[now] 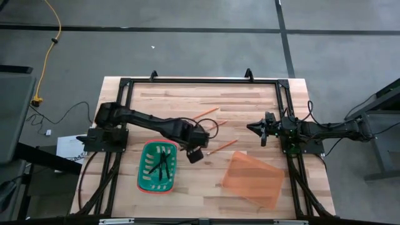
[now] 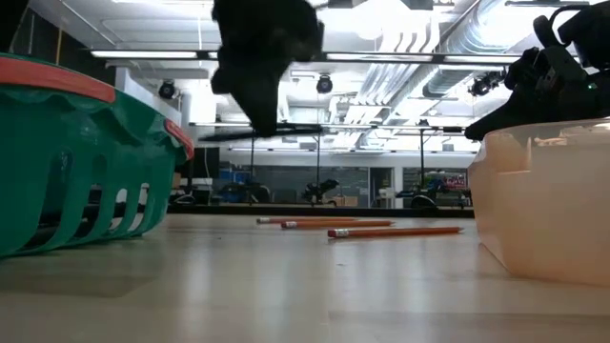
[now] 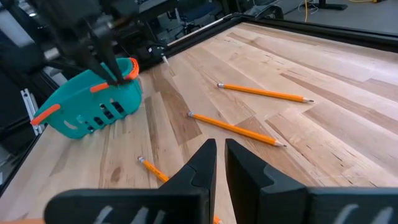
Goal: Sort pens & pencils
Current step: Put the black pen into the green bin
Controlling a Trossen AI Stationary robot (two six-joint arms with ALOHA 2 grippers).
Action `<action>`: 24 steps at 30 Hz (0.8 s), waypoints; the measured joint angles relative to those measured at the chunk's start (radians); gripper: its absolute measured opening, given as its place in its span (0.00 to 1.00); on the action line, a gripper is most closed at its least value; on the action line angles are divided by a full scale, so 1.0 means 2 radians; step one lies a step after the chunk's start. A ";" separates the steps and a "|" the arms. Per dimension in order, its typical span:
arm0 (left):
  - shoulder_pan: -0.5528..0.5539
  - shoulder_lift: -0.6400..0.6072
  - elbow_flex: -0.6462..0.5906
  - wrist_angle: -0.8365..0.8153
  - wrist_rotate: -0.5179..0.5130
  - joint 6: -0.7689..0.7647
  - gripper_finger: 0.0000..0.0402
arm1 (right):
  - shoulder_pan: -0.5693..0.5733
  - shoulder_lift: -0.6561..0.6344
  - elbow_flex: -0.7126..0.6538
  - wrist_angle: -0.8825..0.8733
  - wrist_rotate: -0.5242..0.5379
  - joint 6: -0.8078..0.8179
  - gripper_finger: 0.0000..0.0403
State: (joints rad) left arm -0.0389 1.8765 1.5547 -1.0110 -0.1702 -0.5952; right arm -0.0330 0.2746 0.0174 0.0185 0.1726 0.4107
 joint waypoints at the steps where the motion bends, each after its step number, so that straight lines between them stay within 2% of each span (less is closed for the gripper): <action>1: -0.003 -0.009 0.000 -0.006 -0.002 -0.007 0.05 | 0.000 0.000 0.000 0.000 0.000 0.000 0.06; 6: -0.016 -0.049 0.000 -0.016 -0.022 -0.034 0.05 | 0.000 0.000 0.000 0.000 0.000 0.000 0.06; 10: -0.041 -0.072 0.001 -0.058 -0.049 -0.070 0.05 | 0.000 0.000 0.000 0.000 0.000 0.000 0.06; 16: -0.094 -0.084 0.001 -0.121 -0.075 -0.135 0.05 | 0.000 0.000 0.000 0.000 0.000 0.000 0.06; 24: -0.162 -0.086 -0.011 -0.157 -0.097 -0.221 0.04 | 0.000 0.000 0.000 0.000 0.000 0.000 0.06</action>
State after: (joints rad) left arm -0.3639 1.7050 1.5334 -1.3242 -0.3634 -1.0364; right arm -0.0330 0.2749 0.0174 0.0185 0.1728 0.4107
